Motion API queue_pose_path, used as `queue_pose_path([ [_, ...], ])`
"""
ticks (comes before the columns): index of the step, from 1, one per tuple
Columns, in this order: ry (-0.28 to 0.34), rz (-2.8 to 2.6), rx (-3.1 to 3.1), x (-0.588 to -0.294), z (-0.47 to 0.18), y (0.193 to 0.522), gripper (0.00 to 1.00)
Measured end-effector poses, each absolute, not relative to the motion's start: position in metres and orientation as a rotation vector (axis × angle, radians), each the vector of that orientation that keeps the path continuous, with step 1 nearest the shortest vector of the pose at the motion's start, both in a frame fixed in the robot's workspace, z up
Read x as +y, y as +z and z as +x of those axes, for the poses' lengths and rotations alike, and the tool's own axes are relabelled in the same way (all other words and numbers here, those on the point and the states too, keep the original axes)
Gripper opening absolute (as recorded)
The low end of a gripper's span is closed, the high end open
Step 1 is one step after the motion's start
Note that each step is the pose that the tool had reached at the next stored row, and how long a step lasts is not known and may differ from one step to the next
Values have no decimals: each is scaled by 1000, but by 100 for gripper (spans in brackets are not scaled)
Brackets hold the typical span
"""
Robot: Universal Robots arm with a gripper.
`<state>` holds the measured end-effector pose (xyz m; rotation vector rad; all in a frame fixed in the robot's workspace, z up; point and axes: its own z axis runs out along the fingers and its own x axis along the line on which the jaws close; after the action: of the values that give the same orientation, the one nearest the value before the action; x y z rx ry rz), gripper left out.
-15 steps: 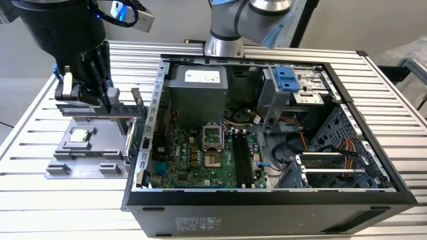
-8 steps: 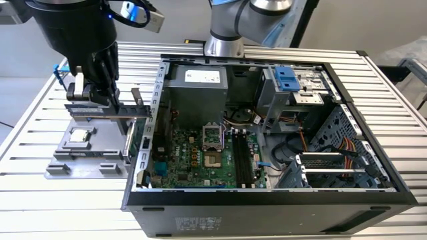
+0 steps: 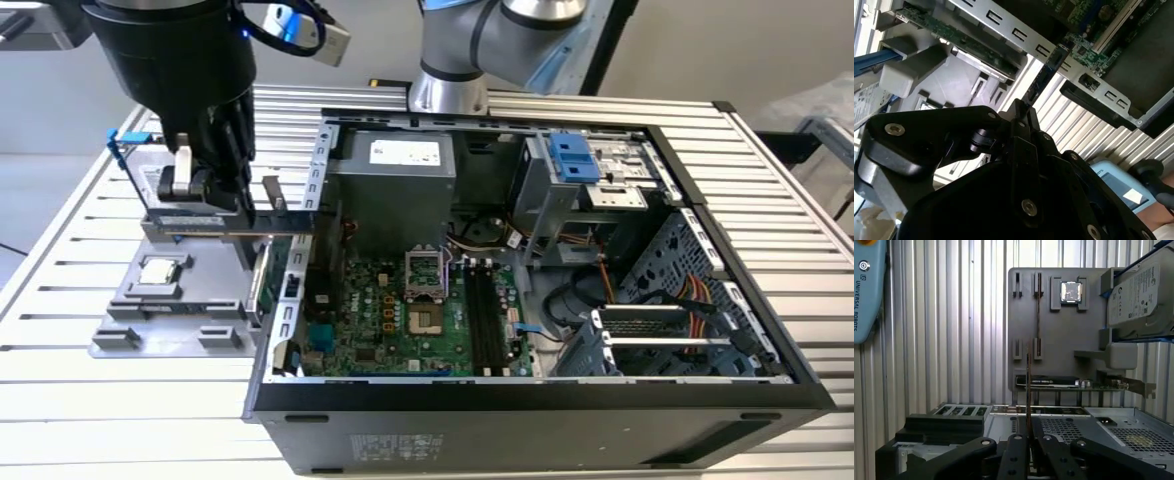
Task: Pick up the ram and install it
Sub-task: 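Pick up the ram and move it above insertion slot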
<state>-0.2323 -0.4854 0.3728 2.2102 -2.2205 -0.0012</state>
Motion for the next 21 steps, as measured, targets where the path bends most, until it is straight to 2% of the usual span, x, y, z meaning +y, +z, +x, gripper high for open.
queue_pose_path([
  [21,-3,2209,-2220,-485,-195,373,0],
])
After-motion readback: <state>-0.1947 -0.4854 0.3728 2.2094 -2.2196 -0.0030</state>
